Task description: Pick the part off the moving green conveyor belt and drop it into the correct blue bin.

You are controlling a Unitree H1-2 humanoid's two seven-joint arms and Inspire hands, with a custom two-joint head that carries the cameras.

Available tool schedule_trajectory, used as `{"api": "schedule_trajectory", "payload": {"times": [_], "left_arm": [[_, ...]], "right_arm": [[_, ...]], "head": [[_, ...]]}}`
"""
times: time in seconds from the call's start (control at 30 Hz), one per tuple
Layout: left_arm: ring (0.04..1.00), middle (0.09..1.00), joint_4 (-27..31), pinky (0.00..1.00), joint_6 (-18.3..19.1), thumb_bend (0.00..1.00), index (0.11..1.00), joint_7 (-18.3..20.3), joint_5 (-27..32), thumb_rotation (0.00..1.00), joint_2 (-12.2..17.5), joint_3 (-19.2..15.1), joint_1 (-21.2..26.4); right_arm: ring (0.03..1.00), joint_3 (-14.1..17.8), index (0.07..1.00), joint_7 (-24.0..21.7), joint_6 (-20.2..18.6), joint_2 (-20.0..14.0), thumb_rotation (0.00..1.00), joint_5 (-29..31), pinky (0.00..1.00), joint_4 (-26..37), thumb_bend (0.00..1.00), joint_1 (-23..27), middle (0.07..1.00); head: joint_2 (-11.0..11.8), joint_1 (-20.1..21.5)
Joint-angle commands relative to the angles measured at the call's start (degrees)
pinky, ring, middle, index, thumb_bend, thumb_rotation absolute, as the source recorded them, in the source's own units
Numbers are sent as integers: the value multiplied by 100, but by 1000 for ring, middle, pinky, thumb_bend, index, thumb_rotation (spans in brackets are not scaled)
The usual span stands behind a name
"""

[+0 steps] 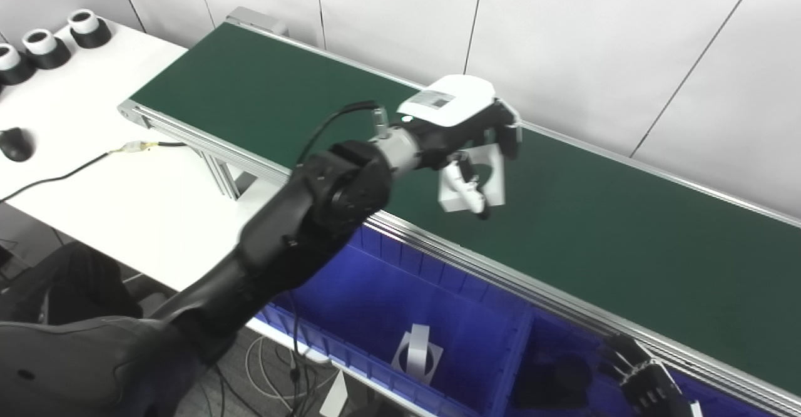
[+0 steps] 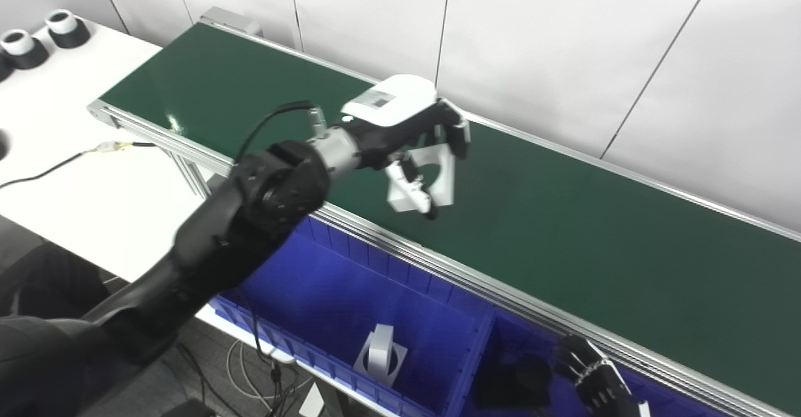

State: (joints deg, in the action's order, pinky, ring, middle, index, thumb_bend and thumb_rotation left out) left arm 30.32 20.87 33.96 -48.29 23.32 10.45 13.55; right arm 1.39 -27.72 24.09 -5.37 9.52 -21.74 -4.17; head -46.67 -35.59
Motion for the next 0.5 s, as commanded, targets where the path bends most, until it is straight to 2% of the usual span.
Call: {"api": "schedule_trajectory", "payload": {"times": [0.0, 0.07, 0.2, 0.33, 0.47], "left_arm": [[413, 497, 318, 390, 85, 500, 531, 22, -129, 0, 141, -142, -75], [411, 495, 451, 394, 142, 499, 536, 131, -194, 0, 155, -211, -207], [412, 491, 569, 391, 25, 500, 532, 116, -178, 0, 181, -371, -574], [406, 499, 527, 384, -12, 499, 534, 95, -350, 0, 186, -428, -949], [408, 500, 253, 385, -167, 499, 532, -106, -494, 0, 238, -457, -1271]], "right_arm": [[767, 70, 772, -156, 283, -24, 213, 144, 714, 101, 902, 164, 789], [764, 120, 772, -220, 283, -42, 235, 171, 707, 58, 903, 205, 786], [758, 237, 763, -336, 283, -22, 229, 211, 706, -12, 905, 263, 777], [761, 308, 759, -437, 283, 11, 232, 234, 713, -49, 907, 275, 775], [770, 346, 760, -487, 283, 41, 242, 218, 718, -75, 908, 267, 777]], "head": [[-18, -127], [-34, -198], [-49, -243], [22, -182], [67, -113]]}}
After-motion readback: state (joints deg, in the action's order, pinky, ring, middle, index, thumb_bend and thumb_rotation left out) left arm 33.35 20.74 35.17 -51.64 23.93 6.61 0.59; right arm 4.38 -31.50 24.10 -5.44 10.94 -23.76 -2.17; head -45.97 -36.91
